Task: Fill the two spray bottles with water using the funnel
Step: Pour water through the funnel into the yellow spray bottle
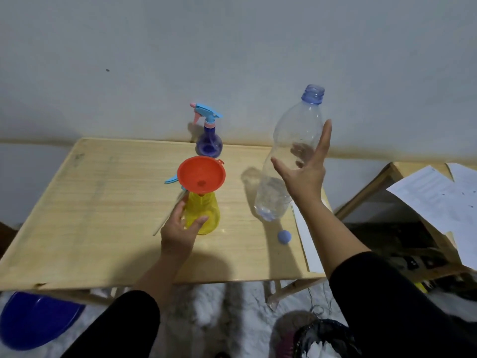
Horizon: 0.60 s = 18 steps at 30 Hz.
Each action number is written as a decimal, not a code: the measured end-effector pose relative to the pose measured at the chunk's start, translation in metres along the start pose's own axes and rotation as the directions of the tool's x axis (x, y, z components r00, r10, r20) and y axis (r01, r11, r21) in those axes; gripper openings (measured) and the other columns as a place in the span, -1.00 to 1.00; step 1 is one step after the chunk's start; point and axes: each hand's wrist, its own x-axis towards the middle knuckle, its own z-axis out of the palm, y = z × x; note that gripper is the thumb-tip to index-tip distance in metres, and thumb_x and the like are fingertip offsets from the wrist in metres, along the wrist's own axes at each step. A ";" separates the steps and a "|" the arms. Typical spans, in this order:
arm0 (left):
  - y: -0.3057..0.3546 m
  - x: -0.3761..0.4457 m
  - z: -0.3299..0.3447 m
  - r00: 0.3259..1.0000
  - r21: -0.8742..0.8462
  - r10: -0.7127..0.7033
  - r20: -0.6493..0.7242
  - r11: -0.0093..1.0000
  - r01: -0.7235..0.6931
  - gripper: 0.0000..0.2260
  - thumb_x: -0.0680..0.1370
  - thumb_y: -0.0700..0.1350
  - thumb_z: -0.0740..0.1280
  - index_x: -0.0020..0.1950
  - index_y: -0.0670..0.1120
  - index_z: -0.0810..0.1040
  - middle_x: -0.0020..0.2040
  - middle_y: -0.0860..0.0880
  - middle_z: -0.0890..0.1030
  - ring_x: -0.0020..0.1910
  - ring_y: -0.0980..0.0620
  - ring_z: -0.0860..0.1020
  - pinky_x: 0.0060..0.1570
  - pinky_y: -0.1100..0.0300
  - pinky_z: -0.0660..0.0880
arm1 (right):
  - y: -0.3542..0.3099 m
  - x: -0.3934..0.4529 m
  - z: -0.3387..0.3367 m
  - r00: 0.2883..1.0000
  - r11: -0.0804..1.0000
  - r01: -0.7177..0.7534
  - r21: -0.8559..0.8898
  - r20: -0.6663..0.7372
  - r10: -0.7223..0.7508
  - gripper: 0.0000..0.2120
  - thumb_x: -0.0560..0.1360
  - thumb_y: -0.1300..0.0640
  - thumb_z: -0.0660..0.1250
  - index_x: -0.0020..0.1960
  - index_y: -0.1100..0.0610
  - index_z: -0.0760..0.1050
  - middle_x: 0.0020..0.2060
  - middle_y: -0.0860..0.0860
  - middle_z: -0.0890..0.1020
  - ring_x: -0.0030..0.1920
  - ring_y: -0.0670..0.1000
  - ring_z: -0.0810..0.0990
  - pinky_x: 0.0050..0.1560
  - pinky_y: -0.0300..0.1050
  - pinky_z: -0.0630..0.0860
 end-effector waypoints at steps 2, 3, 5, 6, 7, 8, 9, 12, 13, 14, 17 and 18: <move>0.000 0.000 0.000 1.000 -0.001 0.008 0.001 1.000 -0.008 -0.39 0.40 -0.12 0.49 0.41 -0.01 0.37 0.30 -0.02 0.51 0.26 0.06 0.49 0.31 0.05 0.40 | 0.009 -0.002 0.004 1.000 1.000 -0.002 0.020 0.008 0.002 0.11 0.25 0.14 0.57 0.41 -0.34 -0.16 0.04 0.03 0.59 0.06 -0.12 0.59 0.13 -0.17 0.51; 0.000 0.000 0.000 1.000 -0.003 0.014 0.002 1.000 -0.014 -0.39 0.39 -0.10 0.49 0.40 0.00 0.37 0.29 -0.02 0.52 0.26 0.07 0.49 0.31 0.05 0.41 | 0.012 -0.002 0.005 1.000 1.000 0.000 0.026 0.010 -0.001 0.11 0.25 0.14 0.57 0.42 -0.33 -0.16 0.03 0.02 0.59 0.06 -0.11 0.59 0.14 -0.18 0.50; 0.004 -0.002 0.000 0.999 0.002 0.034 0.012 0.999 -0.034 -0.39 0.38 -0.08 0.47 0.40 0.02 0.37 0.28 -0.01 0.52 0.25 0.09 0.50 0.29 0.10 0.41 | 0.016 -0.003 0.007 1.000 0.999 0.010 0.038 0.011 -0.010 0.09 0.26 0.13 0.57 0.43 -0.30 -0.16 0.02 0.00 0.58 0.06 -0.08 0.59 0.17 -0.19 0.49; 0.004 -0.002 0.000 0.999 0.003 0.045 0.018 0.999 -0.045 -0.40 0.38 -0.09 0.45 0.40 0.03 0.37 0.28 -0.01 0.53 0.24 0.10 0.50 0.28 0.13 0.41 | 0.017 -0.003 0.007 1.000 0.999 0.018 0.040 0.011 -0.018 0.09 0.26 0.13 0.57 0.43 -0.29 -0.16 0.01 -0.01 0.58 0.06 -0.07 0.59 0.17 -0.20 0.48; 0.006 -0.003 0.000 0.999 -0.006 0.047 0.021 0.999 -0.047 -0.40 0.38 -0.09 0.45 0.40 0.02 0.37 0.28 -0.01 0.53 0.24 0.10 0.50 0.27 0.13 0.41 | 0.018 -0.002 0.007 1.000 0.999 0.025 0.042 0.013 -0.025 0.09 0.26 0.12 0.57 0.43 -0.29 -0.17 0.02 -0.01 0.58 0.07 -0.06 0.58 0.17 -0.21 0.48; 0.007 -0.004 0.000 0.999 -0.021 0.047 0.024 0.999 -0.047 -0.39 0.37 -0.09 0.45 0.40 0.01 0.37 0.28 -0.01 0.53 0.23 0.10 0.50 0.28 0.13 0.41 | 0.020 -0.002 0.007 0.999 0.999 0.028 0.047 0.014 -0.029 0.10 0.26 0.12 0.58 0.42 -0.30 -0.17 0.04 0.00 0.57 0.08 -0.05 0.58 0.16 -0.24 0.48; 0.007 -0.004 0.000 0.999 -0.035 0.043 0.029 0.998 -0.042 -0.39 0.37 -0.10 0.45 0.40 -0.01 0.37 0.28 -0.02 0.53 0.23 0.09 0.50 0.28 0.12 0.41 | 0.020 -0.003 0.007 0.999 0.998 0.031 0.048 0.016 -0.032 0.11 0.25 0.10 0.58 0.41 -0.32 -0.18 0.07 0.01 0.57 0.10 -0.06 0.57 0.16 -0.28 0.47; 0.009 -0.005 0.001 0.998 -0.051 0.054 0.039 0.997 -0.052 -0.43 0.44 -0.23 0.44 0.42 -0.09 0.35 0.29 -0.06 0.51 0.25 0.06 0.49 0.26 0.21 0.40 | 0.021 -0.008 0.005 1.000 0.999 0.019 0.029 0.022 -0.020 0.14 0.23 0.08 0.60 0.38 -0.39 -0.21 0.15 0.03 0.55 0.15 -0.09 0.55 0.19 -0.34 0.44; 0.011 -0.006 0.002 0.997 -0.050 0.064 0.033 0.997 -0.062 -0.45 0.46 -0.25 0.42 0.42 -0.11 0.34 0.29 -0.07 0.50 0.25 0.05 0.48 0.23 0.28 0.40 | 0.021 -0.011 0.004 1.000 1.000 0.010 0.026 0.025 -0.010 0.15 0.23 0.08 0.61 0.37 -0.39 -0.21 0.17 0.03 0.54 0.16 -0.10 0.55 0.20 -0.35 0.43; 0.011 -0.006 0.002 0.997 -0.050 0.071 0.029 0.996 -0.070 -0.45 0.46 -0.26 0.41 0.42 -0.13 0.34 0.28 -0.07 0.50 0.24 0.06 0.48 0.21 0.32 0.40 | 0.020 -0.013 0.004 1.000 1.000 0.003 0.022 0.027 -0.004 0.15 0.23 0.08 0.61 0.38 -0.39 -0.22 0.21 0.03 0.52 0.18 -0.11 0.54 0.21 -0.36 0.42; 0.011 -0.007 0.002 0.996 -0.057 0.083 0.036 0.995 -0.081 -0.45 0.46 -0.27 0.41 0.42 -0.12 0.34 0.31 -0.09 0.49 0.25 0.06 0.46 0.30 0.19 0.36 | 0.014 -0.019 -0.001 0.999 1.000 0.004 -0.009 0.034 -0.003 0.14 0.25 0.07 0.59 0.45 -0.27 -0.21 0.33 -0.01 0.44 0.24 -0.08 0.50 0.26 -0.33 0.39; 0.011 -0.007 0.001 0.996 -0.047 0.087 0.036 0.995 -0.085 -0.45 0.46 -0.26 0.42 0.42 -0.11 0.34 0.31 -0.09 0.49 0.26 0.06 0.46 0.31 0.18 0.35 | 0.011 -0.021 -0.004 0.999 1.000 0.013 -0.022 0.034 -0.012 0.12 0.27 0.08 0.59 0.46 -0.22 -0.19 0.36 -0.09 0.38 0.27 -0.07 0.48 0.28 -0.29 0.37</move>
